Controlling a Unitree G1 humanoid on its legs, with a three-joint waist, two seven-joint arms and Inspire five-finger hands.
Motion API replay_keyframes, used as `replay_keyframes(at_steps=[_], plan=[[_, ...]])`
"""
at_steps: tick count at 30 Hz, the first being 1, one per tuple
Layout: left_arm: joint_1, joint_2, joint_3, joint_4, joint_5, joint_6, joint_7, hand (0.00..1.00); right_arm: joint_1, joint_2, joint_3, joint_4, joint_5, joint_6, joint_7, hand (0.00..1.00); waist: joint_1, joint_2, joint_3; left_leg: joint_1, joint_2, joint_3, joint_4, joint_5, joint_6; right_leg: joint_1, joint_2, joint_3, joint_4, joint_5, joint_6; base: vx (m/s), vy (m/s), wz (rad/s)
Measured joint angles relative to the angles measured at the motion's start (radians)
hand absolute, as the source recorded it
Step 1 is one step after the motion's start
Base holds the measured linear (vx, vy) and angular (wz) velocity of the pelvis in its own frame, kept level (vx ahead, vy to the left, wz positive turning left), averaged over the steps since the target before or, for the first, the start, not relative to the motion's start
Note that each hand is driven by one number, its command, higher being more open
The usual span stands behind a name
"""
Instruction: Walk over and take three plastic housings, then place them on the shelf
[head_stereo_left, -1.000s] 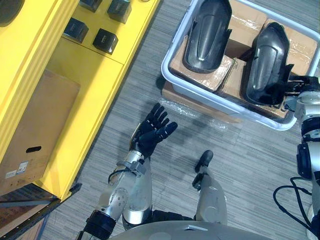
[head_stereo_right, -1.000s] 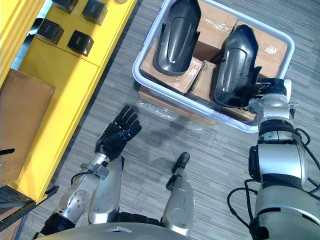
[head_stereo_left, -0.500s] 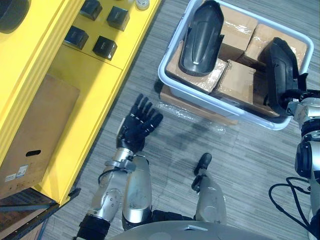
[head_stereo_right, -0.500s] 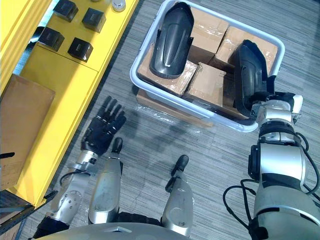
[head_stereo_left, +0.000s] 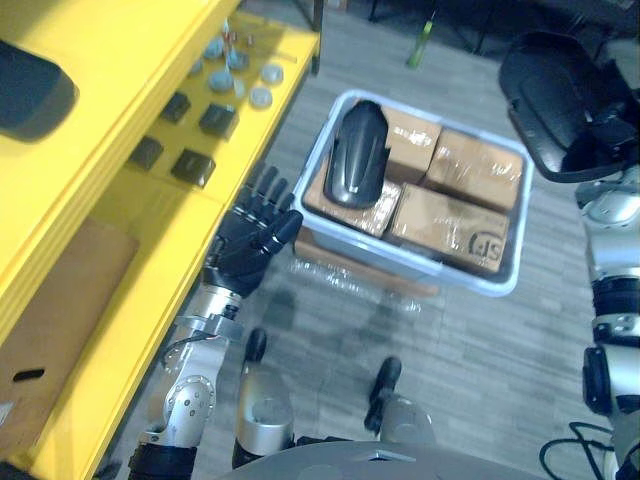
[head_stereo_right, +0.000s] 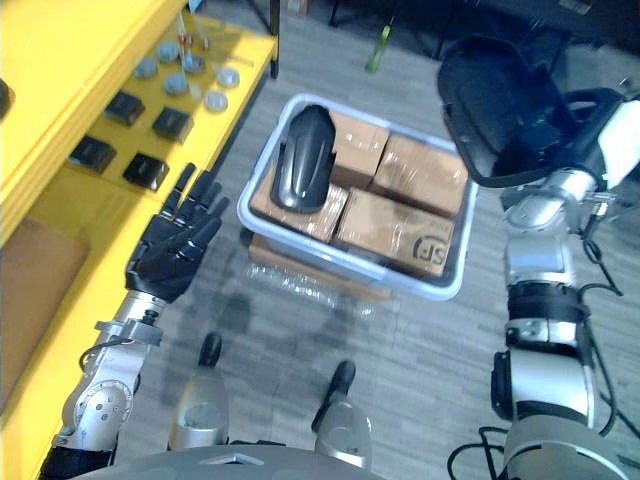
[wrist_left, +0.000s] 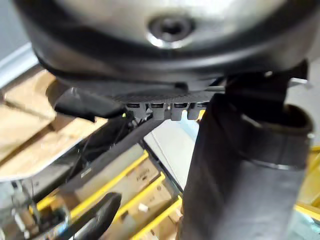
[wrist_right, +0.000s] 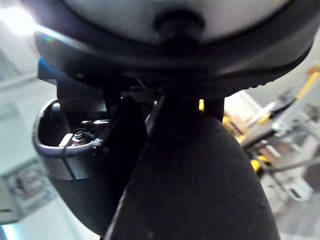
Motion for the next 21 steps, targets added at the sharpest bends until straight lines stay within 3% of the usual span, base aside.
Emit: replay_keyframes(at_steps=[6,13,15,18,21], plan=[[-0.038,-0.001,-0.097,0.088,-0.106,0.15,0.066,1.0,0.026,0.017,0.041,-0.107,-0.143,-0.148,-0.03,0.0,-0.051,-0.018,-0.079,0.053,0.001,0.02,-0.04,0.007,-0.005,0.034,0.001,-0.01,-0.016,0.001,0.001,0.02,0.0,-0.05],[-0.071,-0.003,-0.135,0.234,-0.327,0.217,0.145,1.0,0.073,0.017,0.086,-0.191,-0.306,-0.351,-0.092,0.0,-0.1,0.0,-0.13,0.083,0.001,0.041,-0.046,0.01,-0.004,0.051,0.001,-0.006,-0.029,0.0,0.002,-0.02,-0.001,-0.08],[-0.085,-0.007,-0.155,0.254,-0.384,0.213,0.146,1.0,0.105,0.017,0.104,-0.228,-0.331,-0.396,-0.093,0.0,-0.103,0.008,-0.148,0.083,0.001,0.045,-0.046,0.01,-0.004,0.051,0.001,-0.006,-0.033,0.0,0.002,-0.04,0.004,-0.06],[-0.111,-0.031,-0.177,0.272,-0.423,0.148,0.136,1.0,0.148,0.031,0.145,-0.277,-0.335,-0.468,-0.09,0.0,-0.106,0.02,-0.163,0.094,0.001,0.056,-0.046,0.01,-0.003,0.053,0.001,0.004,-0.034,0.002,0.003,-0.03,0.008,-0.09],[-0.161,-0.04,-0.168,0.325,-0.519,0.054,0.105,1.0,0.18,0.105,0.179,-0.291,-0.337,-0.54,-0.059,0.0,-0.123,0.025,-0.186,0.102,0.001,0.059,-0.046,0.011,-0.003,0.059,0.001,0.006,-0.037,0.004,0.004,-0.02,0.008,-0.03]])
